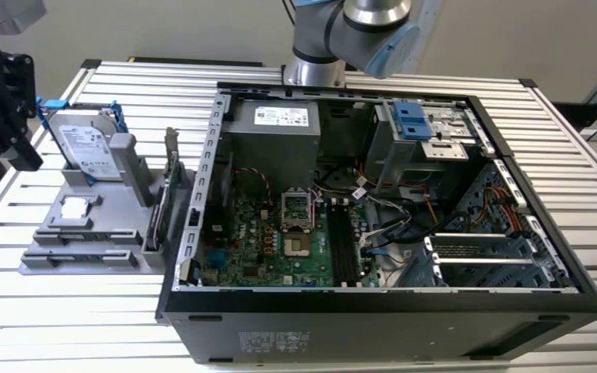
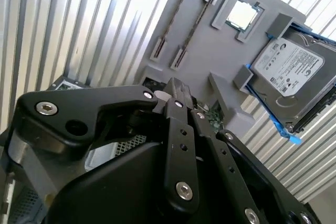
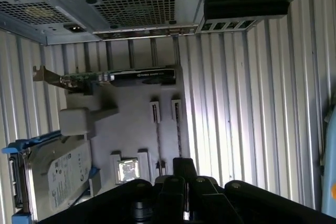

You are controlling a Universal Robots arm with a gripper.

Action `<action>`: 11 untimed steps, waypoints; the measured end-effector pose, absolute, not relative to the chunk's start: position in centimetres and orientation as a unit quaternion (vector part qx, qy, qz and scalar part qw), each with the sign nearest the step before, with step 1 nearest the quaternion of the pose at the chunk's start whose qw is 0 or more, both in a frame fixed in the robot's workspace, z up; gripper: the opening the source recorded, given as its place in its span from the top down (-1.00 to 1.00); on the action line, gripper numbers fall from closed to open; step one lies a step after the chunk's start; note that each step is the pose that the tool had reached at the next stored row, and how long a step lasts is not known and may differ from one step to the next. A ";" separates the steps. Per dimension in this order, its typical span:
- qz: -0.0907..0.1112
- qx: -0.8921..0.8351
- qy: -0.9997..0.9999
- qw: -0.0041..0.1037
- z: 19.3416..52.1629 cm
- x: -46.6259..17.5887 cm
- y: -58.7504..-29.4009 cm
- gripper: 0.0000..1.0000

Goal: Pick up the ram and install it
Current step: 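Pick up the ram and move it above insertion slot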

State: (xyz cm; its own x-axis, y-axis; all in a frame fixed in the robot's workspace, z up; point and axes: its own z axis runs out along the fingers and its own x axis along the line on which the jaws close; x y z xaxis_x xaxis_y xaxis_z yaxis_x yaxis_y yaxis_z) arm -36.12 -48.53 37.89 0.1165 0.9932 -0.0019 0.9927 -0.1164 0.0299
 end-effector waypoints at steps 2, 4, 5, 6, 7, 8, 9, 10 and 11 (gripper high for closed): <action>0.009 0.751 0.661 0.012 37.9 -36.1 -48.5 1.00; 0.009 0.751 0.660 0.012 37.9 -36.1 -48.5 1.00; 0.009 0.751 0.660 0.012 37.9 -36.1 -48.5 1.00; 0.009 0.751 0.660 0.012 37.9 -36.1 -48.5 1.00; 0.009 0.751 0.660 0.012 37.9 -36.1 -48.5 1.00; 0.009 0.751 0.660 0.012 37.9 -36.1 -48.5 1.00; 0.009 0.751 0.660 0.012 37.9 -36.1 -48.5 1.00; 0.009 0.751 0.660 0.012 37.9 -36.1 -48.5 1.00; 0.009 0.751 0.660 0.012 37.9 -36.1 -48.5 -1.00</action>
State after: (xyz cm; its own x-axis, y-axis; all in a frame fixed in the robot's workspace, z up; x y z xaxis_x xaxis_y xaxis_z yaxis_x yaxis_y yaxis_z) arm -36.13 -48.53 37.89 0.1293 0.9916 -0.0019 0.9912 -0.1292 0.0299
